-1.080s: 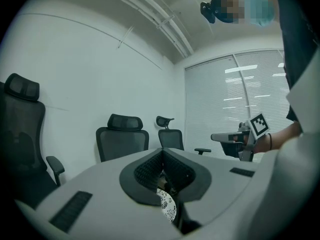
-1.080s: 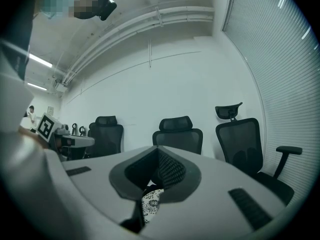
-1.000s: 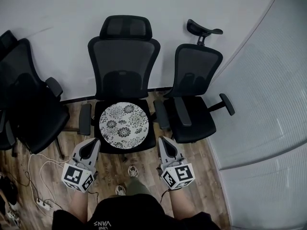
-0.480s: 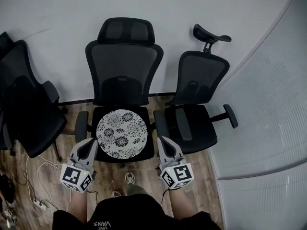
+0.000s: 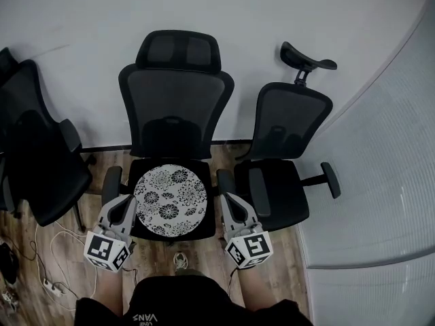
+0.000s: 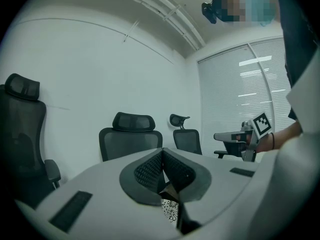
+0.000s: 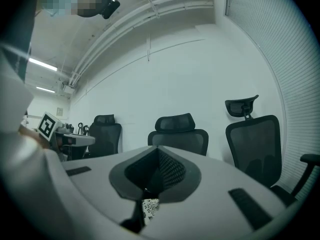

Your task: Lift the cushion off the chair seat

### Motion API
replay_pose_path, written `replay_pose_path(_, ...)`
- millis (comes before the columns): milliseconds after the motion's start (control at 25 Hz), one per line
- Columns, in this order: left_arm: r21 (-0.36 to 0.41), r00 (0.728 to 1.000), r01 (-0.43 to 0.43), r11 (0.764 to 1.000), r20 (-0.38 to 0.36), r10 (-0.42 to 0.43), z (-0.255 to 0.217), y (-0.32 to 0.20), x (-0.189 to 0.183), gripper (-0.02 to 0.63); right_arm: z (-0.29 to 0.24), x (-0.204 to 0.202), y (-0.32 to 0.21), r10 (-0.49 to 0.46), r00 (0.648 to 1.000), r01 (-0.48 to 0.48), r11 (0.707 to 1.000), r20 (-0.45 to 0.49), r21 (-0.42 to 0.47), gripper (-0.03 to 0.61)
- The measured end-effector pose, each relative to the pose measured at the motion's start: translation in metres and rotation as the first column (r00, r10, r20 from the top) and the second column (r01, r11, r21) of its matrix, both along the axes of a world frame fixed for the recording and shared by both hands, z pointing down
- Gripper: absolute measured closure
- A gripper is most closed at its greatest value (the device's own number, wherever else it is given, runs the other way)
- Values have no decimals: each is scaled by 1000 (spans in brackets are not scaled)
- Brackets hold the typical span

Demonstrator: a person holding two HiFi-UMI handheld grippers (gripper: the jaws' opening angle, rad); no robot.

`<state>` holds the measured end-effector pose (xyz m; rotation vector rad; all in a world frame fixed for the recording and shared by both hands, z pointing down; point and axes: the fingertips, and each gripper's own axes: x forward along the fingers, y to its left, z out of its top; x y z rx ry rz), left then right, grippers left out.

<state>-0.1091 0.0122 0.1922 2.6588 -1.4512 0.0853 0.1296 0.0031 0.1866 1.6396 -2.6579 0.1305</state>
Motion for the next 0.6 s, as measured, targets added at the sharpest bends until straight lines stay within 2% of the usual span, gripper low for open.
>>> replay_pose_path(240,-13,1000,24,1000,5,-24,1,-10,4,603,2,4,-16,-17,1000,17,1000,5,-7,563)
replay_pose_path(600,-30,1000,-4,1000,5,5,3,-26,0,603,-1,-1,-31,7,1000,-7,1000,5,-10,563)
